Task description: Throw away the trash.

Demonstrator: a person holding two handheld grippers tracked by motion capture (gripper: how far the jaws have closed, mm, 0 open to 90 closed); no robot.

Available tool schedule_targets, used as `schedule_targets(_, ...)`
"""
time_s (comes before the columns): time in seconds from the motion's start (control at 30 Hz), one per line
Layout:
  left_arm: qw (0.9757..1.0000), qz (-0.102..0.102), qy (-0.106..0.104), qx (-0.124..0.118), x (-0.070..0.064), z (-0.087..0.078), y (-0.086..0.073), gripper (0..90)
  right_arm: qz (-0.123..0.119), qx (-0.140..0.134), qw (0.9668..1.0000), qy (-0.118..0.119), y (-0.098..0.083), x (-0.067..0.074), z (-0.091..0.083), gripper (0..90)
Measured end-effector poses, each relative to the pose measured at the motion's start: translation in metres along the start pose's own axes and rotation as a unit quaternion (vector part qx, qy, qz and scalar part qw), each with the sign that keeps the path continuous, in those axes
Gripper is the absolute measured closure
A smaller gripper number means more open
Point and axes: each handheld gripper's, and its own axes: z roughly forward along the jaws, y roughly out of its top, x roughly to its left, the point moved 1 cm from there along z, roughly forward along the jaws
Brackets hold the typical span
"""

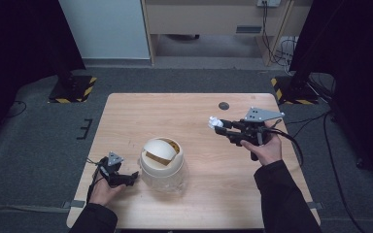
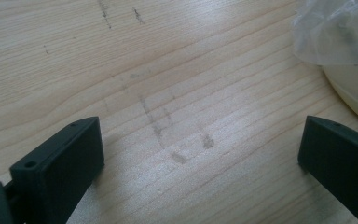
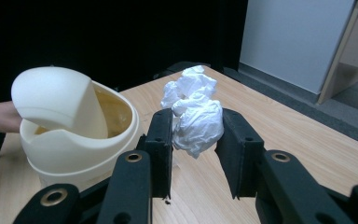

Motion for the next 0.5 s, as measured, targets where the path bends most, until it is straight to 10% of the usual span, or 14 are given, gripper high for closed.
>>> schedule_targets(0.5, 1.0000, 0.000, 0.000, 0.000, 0.000, 0.000, 0.000, 0.0, -0.015, -0.010, 0.9994, 0.029, 0.021, 0.006, 0.026, 66.4)
